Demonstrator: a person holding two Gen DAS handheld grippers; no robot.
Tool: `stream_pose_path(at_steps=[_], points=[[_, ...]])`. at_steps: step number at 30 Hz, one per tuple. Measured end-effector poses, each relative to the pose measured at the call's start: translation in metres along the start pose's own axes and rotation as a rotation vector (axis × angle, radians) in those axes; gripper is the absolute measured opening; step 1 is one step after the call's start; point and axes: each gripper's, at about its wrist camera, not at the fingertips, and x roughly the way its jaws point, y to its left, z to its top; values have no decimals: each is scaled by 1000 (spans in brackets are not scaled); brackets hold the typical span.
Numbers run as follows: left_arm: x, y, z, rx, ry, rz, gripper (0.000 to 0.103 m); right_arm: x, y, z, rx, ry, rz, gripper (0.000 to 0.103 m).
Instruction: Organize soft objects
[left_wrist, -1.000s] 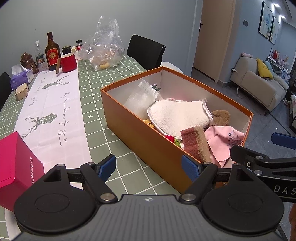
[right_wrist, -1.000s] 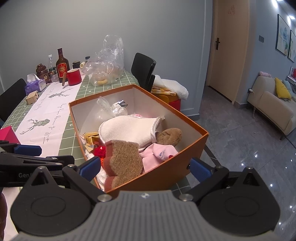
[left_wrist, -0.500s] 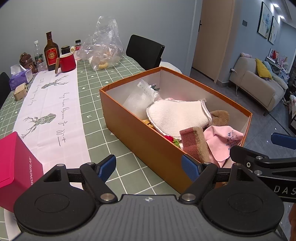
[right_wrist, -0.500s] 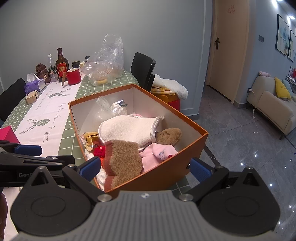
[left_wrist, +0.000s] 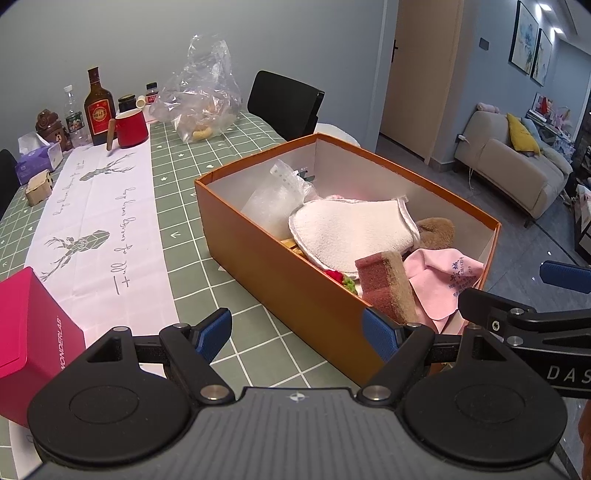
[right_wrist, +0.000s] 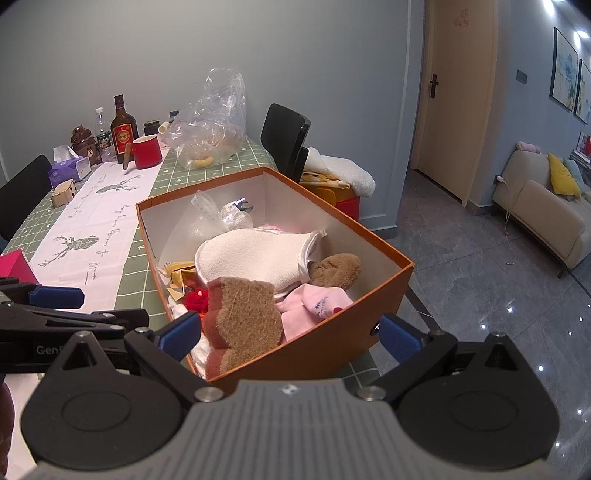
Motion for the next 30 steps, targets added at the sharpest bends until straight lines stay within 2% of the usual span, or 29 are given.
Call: stream_pose_path(at_steps=[25,30], points=[[1,1,0,-34,12,-49,94,-2,-8,1,16,-5,-1,100],[-2,-1,-2,-28,-30,-57,94,-4,-10,1,20,-8,6,100]])
